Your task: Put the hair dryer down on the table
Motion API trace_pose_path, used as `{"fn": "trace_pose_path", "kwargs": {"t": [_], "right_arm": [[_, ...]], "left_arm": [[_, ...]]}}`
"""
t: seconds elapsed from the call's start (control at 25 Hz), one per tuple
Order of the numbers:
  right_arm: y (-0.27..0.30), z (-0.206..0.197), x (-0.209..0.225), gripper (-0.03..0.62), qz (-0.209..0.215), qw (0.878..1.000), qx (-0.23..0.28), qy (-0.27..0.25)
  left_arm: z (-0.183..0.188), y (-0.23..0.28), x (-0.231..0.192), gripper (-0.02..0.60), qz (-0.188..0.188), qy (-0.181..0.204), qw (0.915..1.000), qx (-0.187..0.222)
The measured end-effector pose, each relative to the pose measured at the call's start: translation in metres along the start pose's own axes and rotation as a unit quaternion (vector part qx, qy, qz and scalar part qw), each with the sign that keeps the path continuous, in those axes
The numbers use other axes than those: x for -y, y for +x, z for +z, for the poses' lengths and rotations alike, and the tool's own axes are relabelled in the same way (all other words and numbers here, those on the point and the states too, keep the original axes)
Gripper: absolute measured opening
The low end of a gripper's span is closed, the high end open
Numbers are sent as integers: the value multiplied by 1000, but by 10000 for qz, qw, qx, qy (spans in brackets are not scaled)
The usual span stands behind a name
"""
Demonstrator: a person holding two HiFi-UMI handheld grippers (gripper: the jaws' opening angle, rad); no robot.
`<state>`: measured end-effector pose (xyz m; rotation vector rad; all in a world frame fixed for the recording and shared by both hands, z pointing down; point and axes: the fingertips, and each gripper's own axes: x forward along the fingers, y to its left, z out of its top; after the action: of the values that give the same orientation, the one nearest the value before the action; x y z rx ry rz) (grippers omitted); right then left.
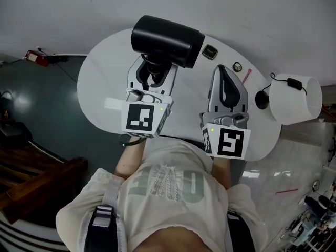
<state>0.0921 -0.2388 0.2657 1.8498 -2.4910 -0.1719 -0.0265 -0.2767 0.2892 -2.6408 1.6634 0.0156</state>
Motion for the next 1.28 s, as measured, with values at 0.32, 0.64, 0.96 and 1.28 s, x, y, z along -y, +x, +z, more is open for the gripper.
{"fn": "trace_pose_path", "kwargs": {"t": [0.32,0.64,0.96,1.28], "right_arm": [[-5,-29,-4,3,-26,9985,-544,74],[-17,-52,-6,3,-131,9959,-883,166],[-21,-67,-2,3,-242,9919,-1177,408],[-22,-80,2,3,-255,9891,-1385,422]], "left_arm": [[-89,4,-1,219,-60,-353,9933,-1095],[-162,-3,13,219,-231,-405,9785,-2008],[-221,-13,21,219,-294,-695,9568,-2808],[-285,-32,31,219,-394,-753,9163,-3913]]}}
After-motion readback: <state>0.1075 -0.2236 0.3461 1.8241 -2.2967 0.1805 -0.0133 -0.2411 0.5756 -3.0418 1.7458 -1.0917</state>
